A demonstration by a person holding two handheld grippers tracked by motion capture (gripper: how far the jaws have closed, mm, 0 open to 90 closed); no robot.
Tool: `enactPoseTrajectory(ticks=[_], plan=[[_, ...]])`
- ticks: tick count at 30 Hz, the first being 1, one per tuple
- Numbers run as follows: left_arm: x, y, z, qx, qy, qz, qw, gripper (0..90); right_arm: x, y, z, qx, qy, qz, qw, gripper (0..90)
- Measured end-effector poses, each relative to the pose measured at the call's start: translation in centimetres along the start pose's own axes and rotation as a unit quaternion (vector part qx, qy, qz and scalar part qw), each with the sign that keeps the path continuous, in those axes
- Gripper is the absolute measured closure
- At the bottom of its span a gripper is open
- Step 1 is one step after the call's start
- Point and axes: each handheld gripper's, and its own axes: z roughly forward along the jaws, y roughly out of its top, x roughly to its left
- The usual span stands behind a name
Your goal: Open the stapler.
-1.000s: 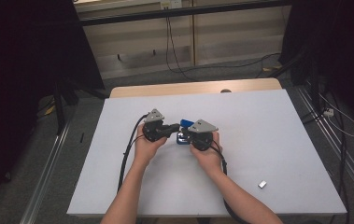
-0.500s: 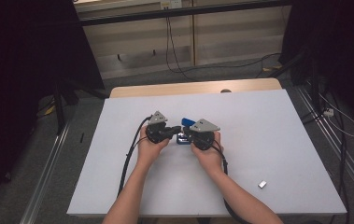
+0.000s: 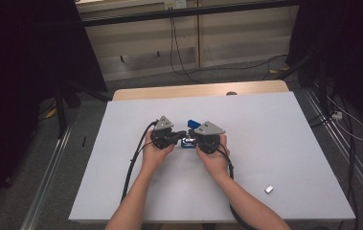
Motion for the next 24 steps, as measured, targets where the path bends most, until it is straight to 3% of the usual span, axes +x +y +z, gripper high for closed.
enactPoseTrajectory(ticks=[11, 17, 24], plan=[[-0.1, -0.1, 0.0, -0.003, 0.002, 0.005, 1.0, 90.0, -0.3, 0.6, -0.5, 0.005, -0.022, -0.01, 0.9997, 90.0], [0.0, -0.1, 0.0, -0.004, -0.001, -0.003, 1.0, 90.0, -0.8, 0.9, -1.0, 0.003, -0.04, -0.017, 0.999, 90.0], [-0.2, 0.0, 0.0, 0.001, 0.008, 0.011, 0.9999, 90.0, -1.5, 1.2, -1.6, 0.003, -0.057, -0.018, 0.9982, 90.0]])
